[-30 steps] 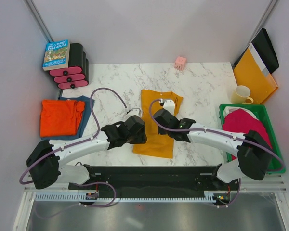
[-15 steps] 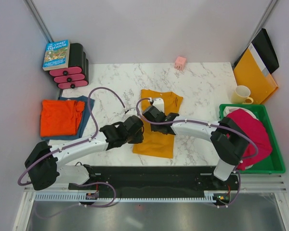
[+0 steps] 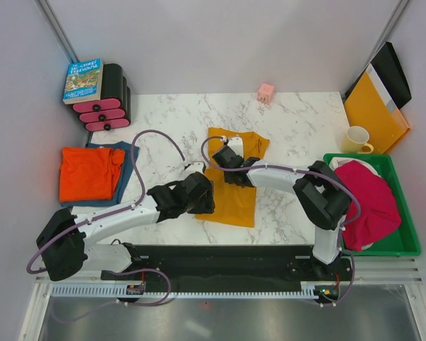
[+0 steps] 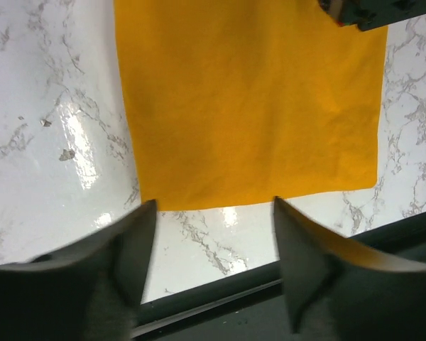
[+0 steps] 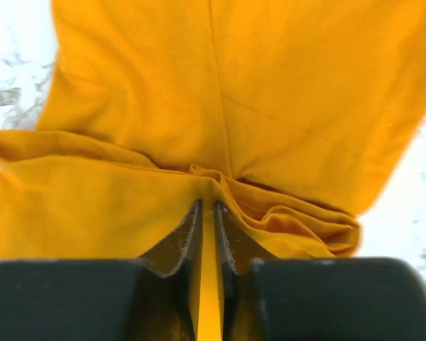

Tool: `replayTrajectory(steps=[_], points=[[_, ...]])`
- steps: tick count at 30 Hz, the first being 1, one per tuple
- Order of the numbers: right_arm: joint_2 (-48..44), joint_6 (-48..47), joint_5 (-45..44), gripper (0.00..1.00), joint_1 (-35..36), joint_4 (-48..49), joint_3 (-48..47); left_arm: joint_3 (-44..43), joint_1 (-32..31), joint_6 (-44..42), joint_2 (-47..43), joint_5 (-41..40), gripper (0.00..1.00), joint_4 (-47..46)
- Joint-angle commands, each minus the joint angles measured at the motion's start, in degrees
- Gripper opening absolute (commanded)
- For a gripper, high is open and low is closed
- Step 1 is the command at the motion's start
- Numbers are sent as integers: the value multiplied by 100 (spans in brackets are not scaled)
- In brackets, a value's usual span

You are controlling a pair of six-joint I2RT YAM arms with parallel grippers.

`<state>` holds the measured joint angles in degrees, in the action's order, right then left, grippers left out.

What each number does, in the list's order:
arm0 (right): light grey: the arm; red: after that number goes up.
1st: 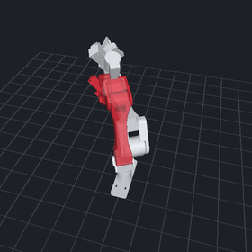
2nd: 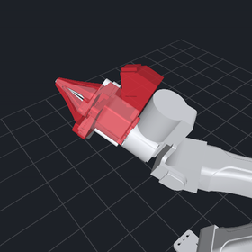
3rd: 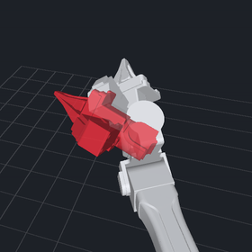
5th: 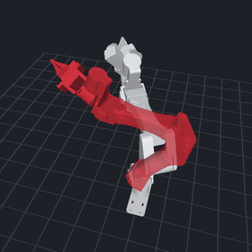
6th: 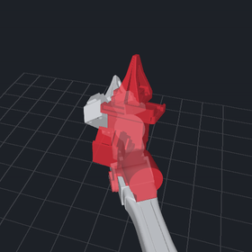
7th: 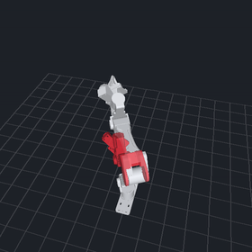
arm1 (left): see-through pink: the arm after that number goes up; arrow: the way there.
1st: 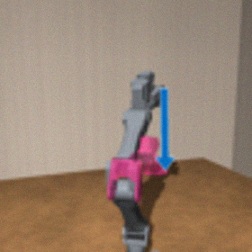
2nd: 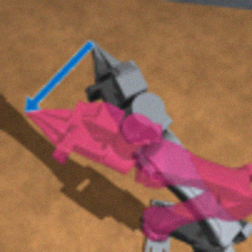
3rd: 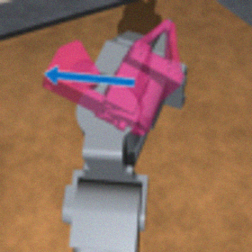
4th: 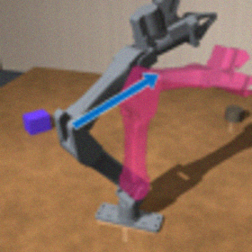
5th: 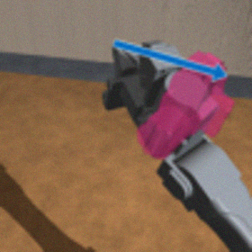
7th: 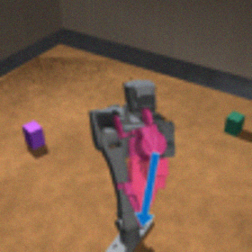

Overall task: Fold and stack the t-shirts
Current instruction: Fold the folded rectangular tshirt in 1/3 of the way, then grab one side of the 2/3 rectangular tshirt with both arms

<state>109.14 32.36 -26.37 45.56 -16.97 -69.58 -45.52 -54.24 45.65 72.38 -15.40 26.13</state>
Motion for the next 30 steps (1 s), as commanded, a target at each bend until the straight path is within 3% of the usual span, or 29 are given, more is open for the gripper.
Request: replayTrajectory(steps=[1,2,3,6,11,16,22,25,30], points=[[-1400,-72,-386,26,58,143,15,69,1,-205,-443,-288,81,-47],[-1596,-63,-447,40,67,20,15,78,1,-232,-548,-332,85,-55],[-1772,-28,-500,46,93,-243,23,87,1,-258,-576,-411,87,-55],[-2474,243,-536,53,181,-779,277,139,1,-258,-541,-525,88,-47],[-3249,1078,-624,53,620,-1194,1507,236,10,-179,-93,-386,85,-125],[-3926,2019,-799,52,1269,-1581,2465,385,1,-48,390,-86,75,-319],[-4190,2582,-1037,52,1745,-1889,2757,570,10,76,514,-200,69,-354],[-4199,2758,-1098,52,1868,-1985,2801,605,10,137,654,-87,61,-389],[-4234,2986,-1090,52,2009,-2003,2915,711,10,234,918,142,60,-582]])
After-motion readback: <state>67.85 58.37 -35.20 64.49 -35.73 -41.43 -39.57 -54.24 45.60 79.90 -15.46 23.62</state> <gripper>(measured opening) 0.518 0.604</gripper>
